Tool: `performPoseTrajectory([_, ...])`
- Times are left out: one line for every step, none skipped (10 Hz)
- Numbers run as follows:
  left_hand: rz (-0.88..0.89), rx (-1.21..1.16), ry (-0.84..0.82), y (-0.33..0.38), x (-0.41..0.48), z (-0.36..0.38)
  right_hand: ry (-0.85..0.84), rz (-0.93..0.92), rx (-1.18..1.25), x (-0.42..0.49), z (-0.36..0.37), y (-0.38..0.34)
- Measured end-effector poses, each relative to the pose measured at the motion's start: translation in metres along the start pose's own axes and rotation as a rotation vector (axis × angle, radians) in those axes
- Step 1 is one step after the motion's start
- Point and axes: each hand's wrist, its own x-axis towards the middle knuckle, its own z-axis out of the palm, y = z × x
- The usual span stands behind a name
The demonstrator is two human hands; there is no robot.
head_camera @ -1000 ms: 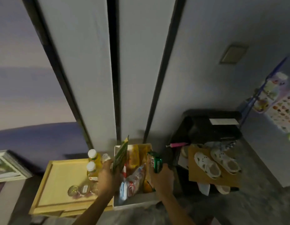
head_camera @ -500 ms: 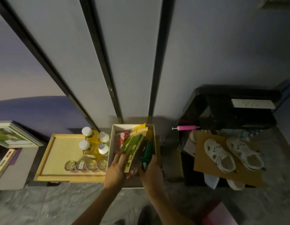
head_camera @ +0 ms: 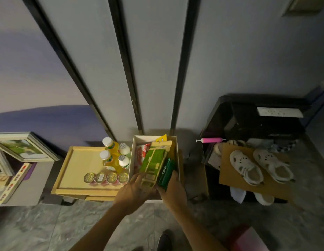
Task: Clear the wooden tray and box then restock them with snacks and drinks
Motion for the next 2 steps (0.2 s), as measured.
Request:
performPoseTrajectory([0.038,0.043,0.046,0.006,-0.020,-0.037,-0.016,-0.015,-0.004,-0.012,-0.026,-0.013])
performPoseTrajectory([0.112,0.012,0.138,-0.002,-0.040,-0.068,0.023,-0.073,0.026,-0.024,-0.053,-0.031])
